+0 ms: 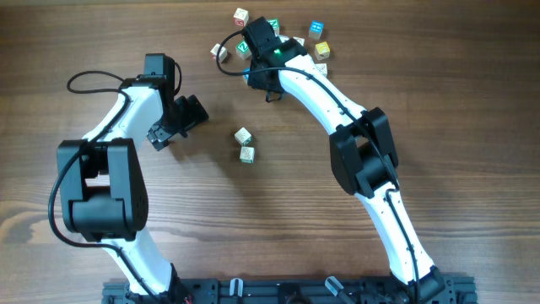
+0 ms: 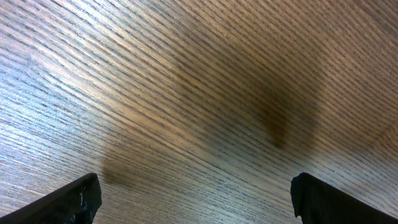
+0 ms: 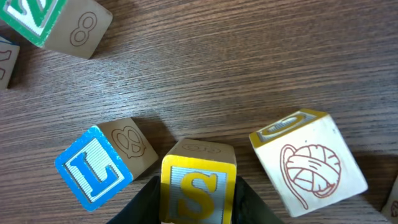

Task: Form a circle
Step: 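Grasp the yellow S block with the right gripper, then carry the S block toward the front beside the placed blocks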

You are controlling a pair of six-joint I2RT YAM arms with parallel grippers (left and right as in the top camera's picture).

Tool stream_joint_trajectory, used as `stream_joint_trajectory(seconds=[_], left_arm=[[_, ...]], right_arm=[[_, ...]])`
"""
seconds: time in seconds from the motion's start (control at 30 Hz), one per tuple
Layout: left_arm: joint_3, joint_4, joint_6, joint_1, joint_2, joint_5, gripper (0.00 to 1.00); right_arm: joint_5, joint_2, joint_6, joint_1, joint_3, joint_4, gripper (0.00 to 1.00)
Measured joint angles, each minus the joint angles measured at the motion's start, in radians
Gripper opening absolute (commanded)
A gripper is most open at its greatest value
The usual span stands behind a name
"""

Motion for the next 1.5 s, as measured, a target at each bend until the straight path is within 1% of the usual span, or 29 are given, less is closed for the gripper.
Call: stream_joint_trajectory(seconds=[0.07,0.17,0.2,0.27,0.37,0.57,0.7,0.83,0.97,1.13,1.33,1.5], left_arm=[[0.000,0.000,0.000,0.000,0.000,0.000,1.00],[0.000,0.000,0.000,0.000,0.000,0.000,1.00],[0.000,0.000,0.000,0.000,0.000,0.000,1.00],[0.000,0.000,0.000,0.000,0.000,0.000,1.00],[0.000,0.000,0.000,0.000,0.000,0.000,1.00],[0.000,0.000,0.000,0.000,0.000,0.000,1.00],[0.000,0.000,0.000,0.000,0.000,0.000,1.00],[0.000,0.000,0.000,0.000,0.000,0.000,1.00],[0.000,0.000,0.000,0.000,0.000,0.000,1.00],[0.000,0.000,0.000,0.000,0.000,0.000,1.00],[0.000,0.000,0.000,0.000,0.000,0.000,1.00],[0.000,0.000,0.000,0.000,0.000,0.000,1.00]], right_arm=[[0.010,0.000,0.000,0.000,0.000,0.000,0.32],[0.024,0.000,-0.014,0.000,0.000,0.000,0.49],[0.029,0.000,-0.022,0.000,0.000,0.000,0.50],[0.038,0.000,-0.035,0.000,0.000,0.001,0.48],[0.041,0.000,-0.040,0.000,0.000,0.001,0.32],[0.041,-0.002,-0.058,0.000,0.000,0.003,0.29],[0.040,-0.039,-0.093,0.000,0.000,-0.085,0.27],[-0.030,-0.147,-0.096,0.000,0.000,-0.237,0.27],[-0.129,-0.171,-0.096,0.005,-0.004,-0.352,0.27],[-0.160,-0.171,-0.065,0.050,-0.082,-0.353,0.27],[-0.146,-0.170,0.020,0.121,-0.194,-0.310,0.28],[-0.132,-0.170,0.060,0.124,-0.224,-0.286,0.34]])
